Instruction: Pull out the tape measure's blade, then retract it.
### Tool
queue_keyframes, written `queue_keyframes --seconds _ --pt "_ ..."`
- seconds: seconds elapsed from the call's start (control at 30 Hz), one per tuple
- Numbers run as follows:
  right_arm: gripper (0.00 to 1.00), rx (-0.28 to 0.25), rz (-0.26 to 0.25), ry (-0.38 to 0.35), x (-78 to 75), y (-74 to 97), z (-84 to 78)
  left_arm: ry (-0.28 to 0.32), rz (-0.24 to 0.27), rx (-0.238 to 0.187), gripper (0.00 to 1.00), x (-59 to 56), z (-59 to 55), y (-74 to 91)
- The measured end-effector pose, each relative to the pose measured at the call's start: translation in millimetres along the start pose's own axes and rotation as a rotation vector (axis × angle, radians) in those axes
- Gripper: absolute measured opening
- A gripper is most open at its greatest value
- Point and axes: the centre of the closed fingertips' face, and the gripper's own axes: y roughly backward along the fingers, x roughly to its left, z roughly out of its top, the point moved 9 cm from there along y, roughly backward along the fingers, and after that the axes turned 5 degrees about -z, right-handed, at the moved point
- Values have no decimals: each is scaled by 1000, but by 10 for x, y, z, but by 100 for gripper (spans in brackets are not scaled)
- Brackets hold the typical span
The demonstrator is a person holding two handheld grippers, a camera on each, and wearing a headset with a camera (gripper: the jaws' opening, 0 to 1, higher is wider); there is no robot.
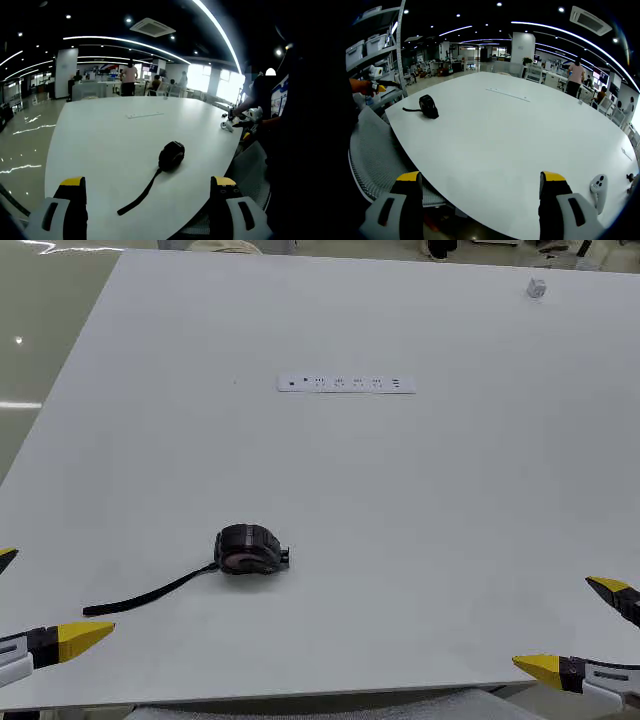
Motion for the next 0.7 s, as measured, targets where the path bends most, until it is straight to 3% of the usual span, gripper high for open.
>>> queue_keyframes --seconds 0.4,0.7 --pt "100 23 12 28 70 11 -37 8 2 3 100 18 -44 22" --pt "100 10 3 33 29 23 -22 3 -2 4 100 -15 -17 16"
